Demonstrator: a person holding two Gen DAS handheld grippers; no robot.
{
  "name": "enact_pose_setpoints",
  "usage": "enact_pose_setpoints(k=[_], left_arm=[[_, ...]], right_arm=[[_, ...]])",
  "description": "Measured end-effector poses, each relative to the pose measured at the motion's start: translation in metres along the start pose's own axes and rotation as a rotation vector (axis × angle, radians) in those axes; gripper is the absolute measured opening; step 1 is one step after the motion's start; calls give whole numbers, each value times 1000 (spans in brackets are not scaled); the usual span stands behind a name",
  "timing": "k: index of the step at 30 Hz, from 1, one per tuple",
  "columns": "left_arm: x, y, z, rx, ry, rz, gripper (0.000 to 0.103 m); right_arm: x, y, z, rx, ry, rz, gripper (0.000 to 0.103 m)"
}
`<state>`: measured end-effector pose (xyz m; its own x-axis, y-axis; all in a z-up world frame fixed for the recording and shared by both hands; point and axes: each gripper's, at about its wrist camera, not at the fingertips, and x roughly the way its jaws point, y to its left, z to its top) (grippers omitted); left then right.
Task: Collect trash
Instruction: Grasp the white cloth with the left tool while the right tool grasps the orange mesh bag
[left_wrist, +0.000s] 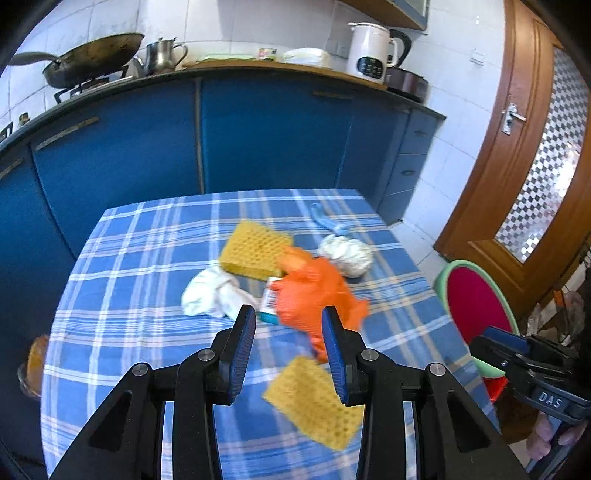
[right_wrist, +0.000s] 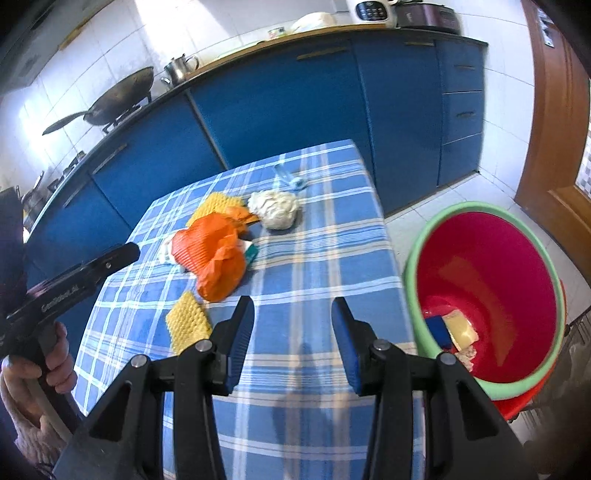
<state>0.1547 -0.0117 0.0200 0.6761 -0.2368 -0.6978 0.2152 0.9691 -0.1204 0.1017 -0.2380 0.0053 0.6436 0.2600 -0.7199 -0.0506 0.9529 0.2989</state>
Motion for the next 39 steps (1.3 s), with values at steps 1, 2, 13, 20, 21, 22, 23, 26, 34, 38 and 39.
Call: enact_pose_setpoints(k=[1, 2, 13, 20, 21, 22, 23, 26, 34, 38, 39], left_arm=[[3, 6, 2, -5, 9, 5, 38], [6, 11, 3, -8, 13, 9, 38], [46, 57, 16, -47, 61, 55, 38], [81, 74, 19, -92, 108, 46, 39], [84, 76, 20, -103, 114, 42, 40], [88, 78, 20, -114, 120, 34, 40], [93, 80, 21, -128, 126, 25, 40], [103, 82, 21, -151, 140, 6, 40], [116, 68, 21, -83, 143, 62, 41], [122, 65, 18, -44, 146, 99, 41], [124, 66, 17, -49, 149, 103, 41]], right_arm=[[3, 3, 1, -5, 4, 3, 46], [6, 6, 2, -8, 9, 4, 46], [43, 38, 13, -44, 64, 13, 46], [71, 50, 20, -40, 106, 48, 46], [74, 53, 22, -42, 107, 50, 46], [77, 55, 24, -47, 107, 55, 46], [79, 58, 26, -53, 107, 60, 46], [88, 65, 30, -62, 113, 69, 46], [111, 69, 36, -58, 139, 78, 46], [121, 70, 37, -53, 149, 74, 46], [124, 71, 37, -52, 151, 70, 46]])
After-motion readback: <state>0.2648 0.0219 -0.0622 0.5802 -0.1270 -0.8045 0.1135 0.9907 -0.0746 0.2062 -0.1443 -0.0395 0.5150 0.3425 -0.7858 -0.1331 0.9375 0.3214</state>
